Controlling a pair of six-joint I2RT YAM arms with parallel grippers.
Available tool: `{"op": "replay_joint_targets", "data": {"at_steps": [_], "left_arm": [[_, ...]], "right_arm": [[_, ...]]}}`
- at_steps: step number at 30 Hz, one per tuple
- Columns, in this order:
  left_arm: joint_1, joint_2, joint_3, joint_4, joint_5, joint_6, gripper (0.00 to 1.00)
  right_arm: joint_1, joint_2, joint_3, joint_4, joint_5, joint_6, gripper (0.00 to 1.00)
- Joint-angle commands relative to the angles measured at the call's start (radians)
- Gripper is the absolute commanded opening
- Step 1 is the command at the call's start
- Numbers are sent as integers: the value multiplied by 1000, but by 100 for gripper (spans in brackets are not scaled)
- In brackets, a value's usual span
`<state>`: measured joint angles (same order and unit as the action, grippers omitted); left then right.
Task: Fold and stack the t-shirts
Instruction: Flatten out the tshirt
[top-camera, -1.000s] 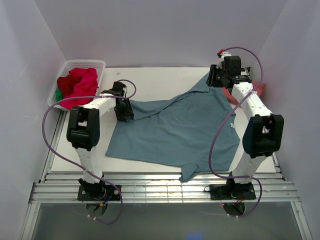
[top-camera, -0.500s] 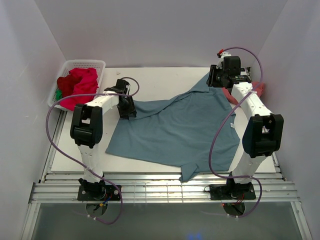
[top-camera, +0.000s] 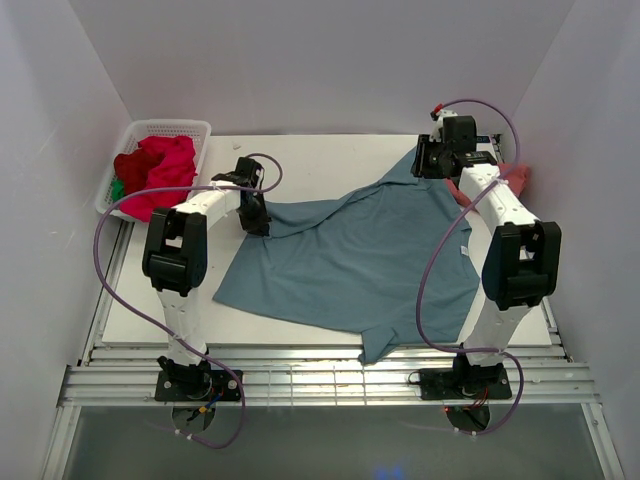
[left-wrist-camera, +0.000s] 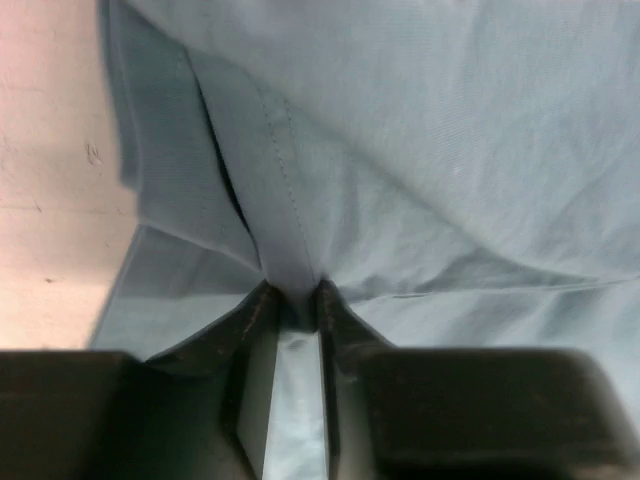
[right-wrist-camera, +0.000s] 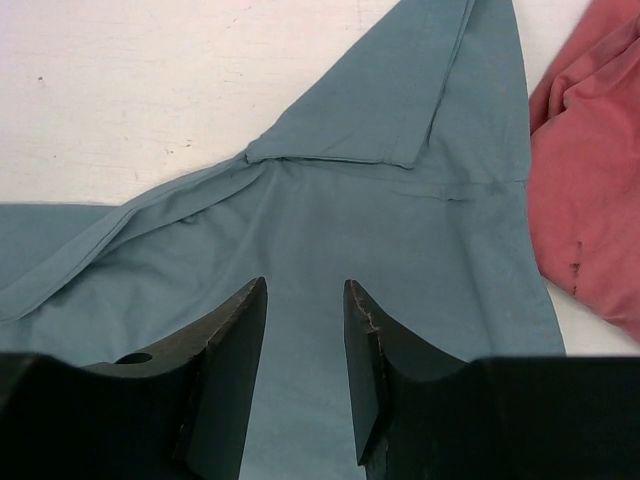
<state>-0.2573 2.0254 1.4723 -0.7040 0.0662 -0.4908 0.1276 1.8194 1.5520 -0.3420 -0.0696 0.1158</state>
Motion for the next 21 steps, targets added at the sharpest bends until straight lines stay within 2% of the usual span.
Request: {"op": "replay_joint_targets", "data": {"at_steps": [1,2,9,10,11,14,21], "left_arm": [[-7,-40,33,-25,-9,15,13],[-8,-39,34,-28,-20,17,0],[-8,-54,51,-67,-37,23,0],[-8,-53,66,-75,-37,26,0],[-8,-50,75,-80,-36,27,5],[-8,-44,98,-101,-31,31,12],[-8,-40,121,-127,-26,31,14]], "right_arm": [[3,7,28,11,10,-8,43],[3,9,28,12,11,-7,43],[3,18,37,5,13,-5,43],[3,21,39,5,11,-7,43],[3,24,42,1,10,-5,43],[3,32,48,-2,7,-2,43],[3,38,51,-5,8,-4,43]]}}
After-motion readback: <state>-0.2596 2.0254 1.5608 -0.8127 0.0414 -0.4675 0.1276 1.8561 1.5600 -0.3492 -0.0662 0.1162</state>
